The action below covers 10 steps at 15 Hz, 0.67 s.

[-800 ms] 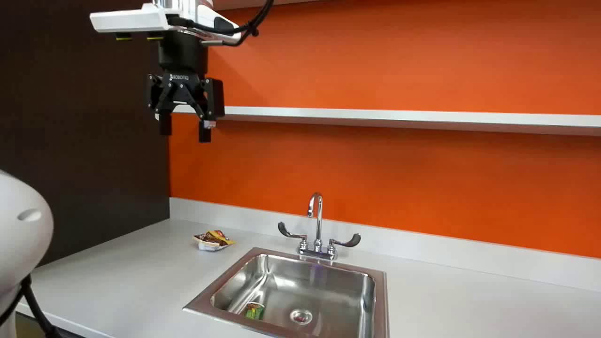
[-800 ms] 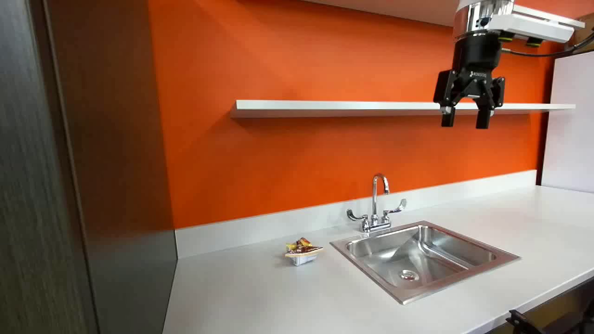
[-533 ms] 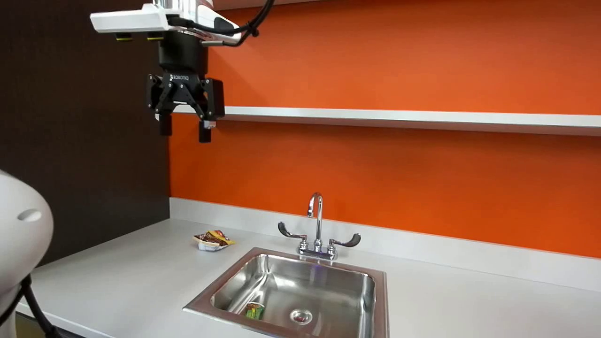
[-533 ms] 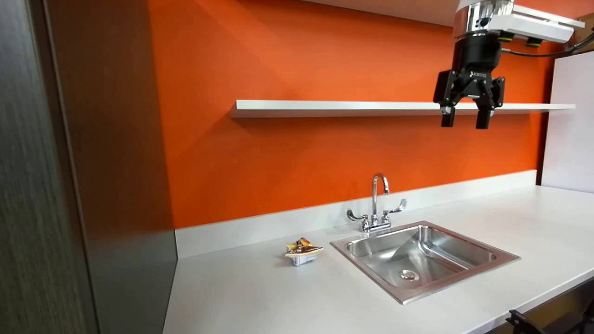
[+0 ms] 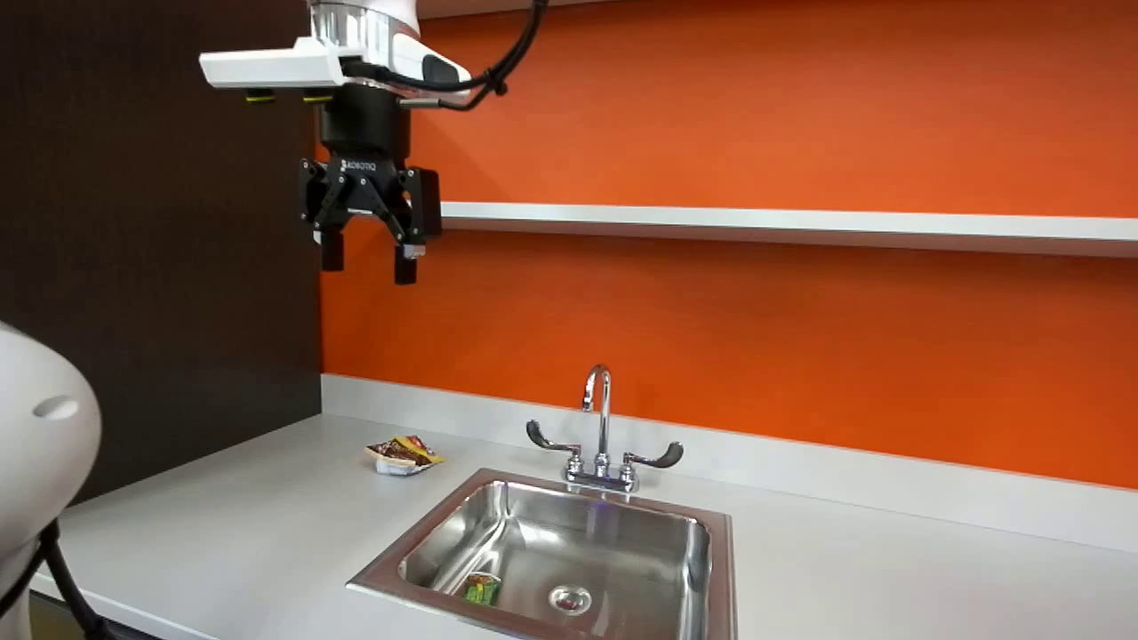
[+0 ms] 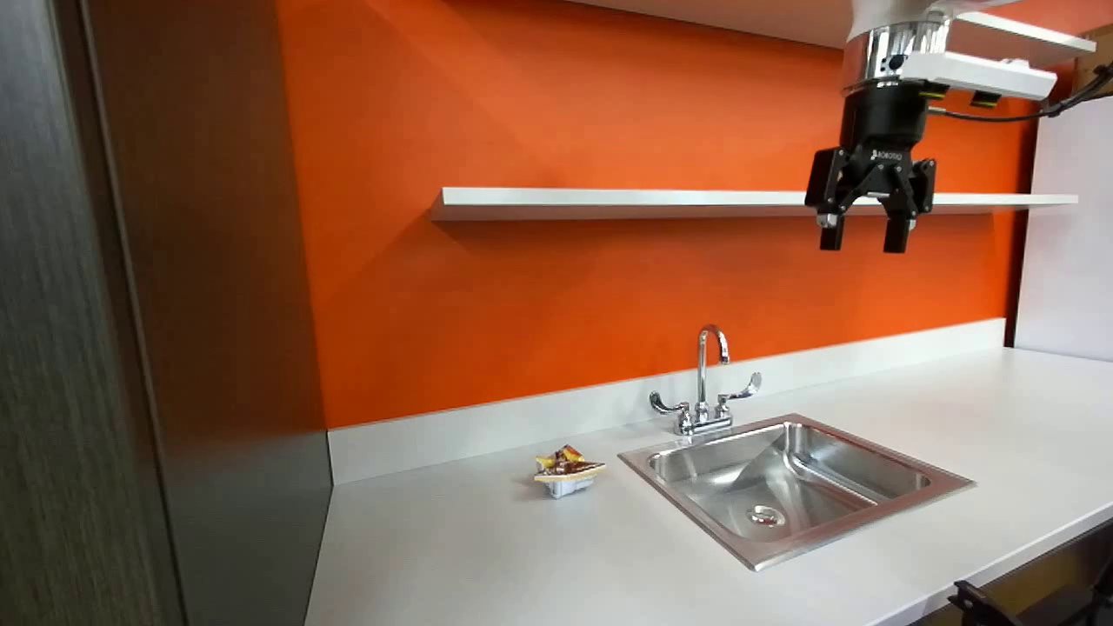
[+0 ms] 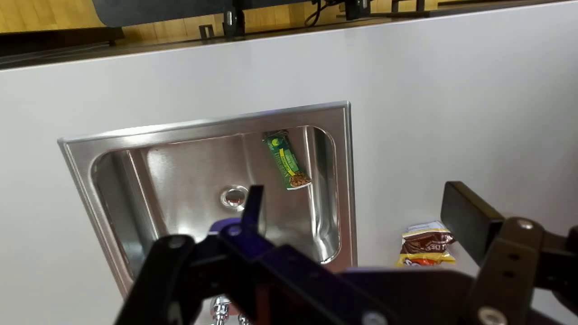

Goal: Remove the packet from the sink

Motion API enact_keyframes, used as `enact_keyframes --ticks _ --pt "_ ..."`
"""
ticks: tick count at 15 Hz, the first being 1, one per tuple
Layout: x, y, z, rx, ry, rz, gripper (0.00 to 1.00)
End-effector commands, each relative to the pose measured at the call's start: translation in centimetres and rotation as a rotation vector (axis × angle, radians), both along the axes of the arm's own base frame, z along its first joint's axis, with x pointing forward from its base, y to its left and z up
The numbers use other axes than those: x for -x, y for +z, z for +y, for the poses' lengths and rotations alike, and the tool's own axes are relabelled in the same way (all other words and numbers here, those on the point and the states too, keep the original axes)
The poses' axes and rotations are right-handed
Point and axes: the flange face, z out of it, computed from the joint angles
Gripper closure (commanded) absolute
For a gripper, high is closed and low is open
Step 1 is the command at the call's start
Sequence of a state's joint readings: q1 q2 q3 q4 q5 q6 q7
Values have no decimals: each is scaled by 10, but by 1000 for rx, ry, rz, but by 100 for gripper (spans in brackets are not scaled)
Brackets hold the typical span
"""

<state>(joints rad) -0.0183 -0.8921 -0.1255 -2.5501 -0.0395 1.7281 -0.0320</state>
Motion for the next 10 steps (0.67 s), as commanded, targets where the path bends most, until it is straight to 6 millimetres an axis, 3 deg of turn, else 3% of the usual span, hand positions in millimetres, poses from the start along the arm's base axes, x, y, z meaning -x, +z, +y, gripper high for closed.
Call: enact_keyframes --ticks 1,10 --pt "-25 -29 -18 12 18 26 0" --pt "-95 -121 -51 5 37 53 0"
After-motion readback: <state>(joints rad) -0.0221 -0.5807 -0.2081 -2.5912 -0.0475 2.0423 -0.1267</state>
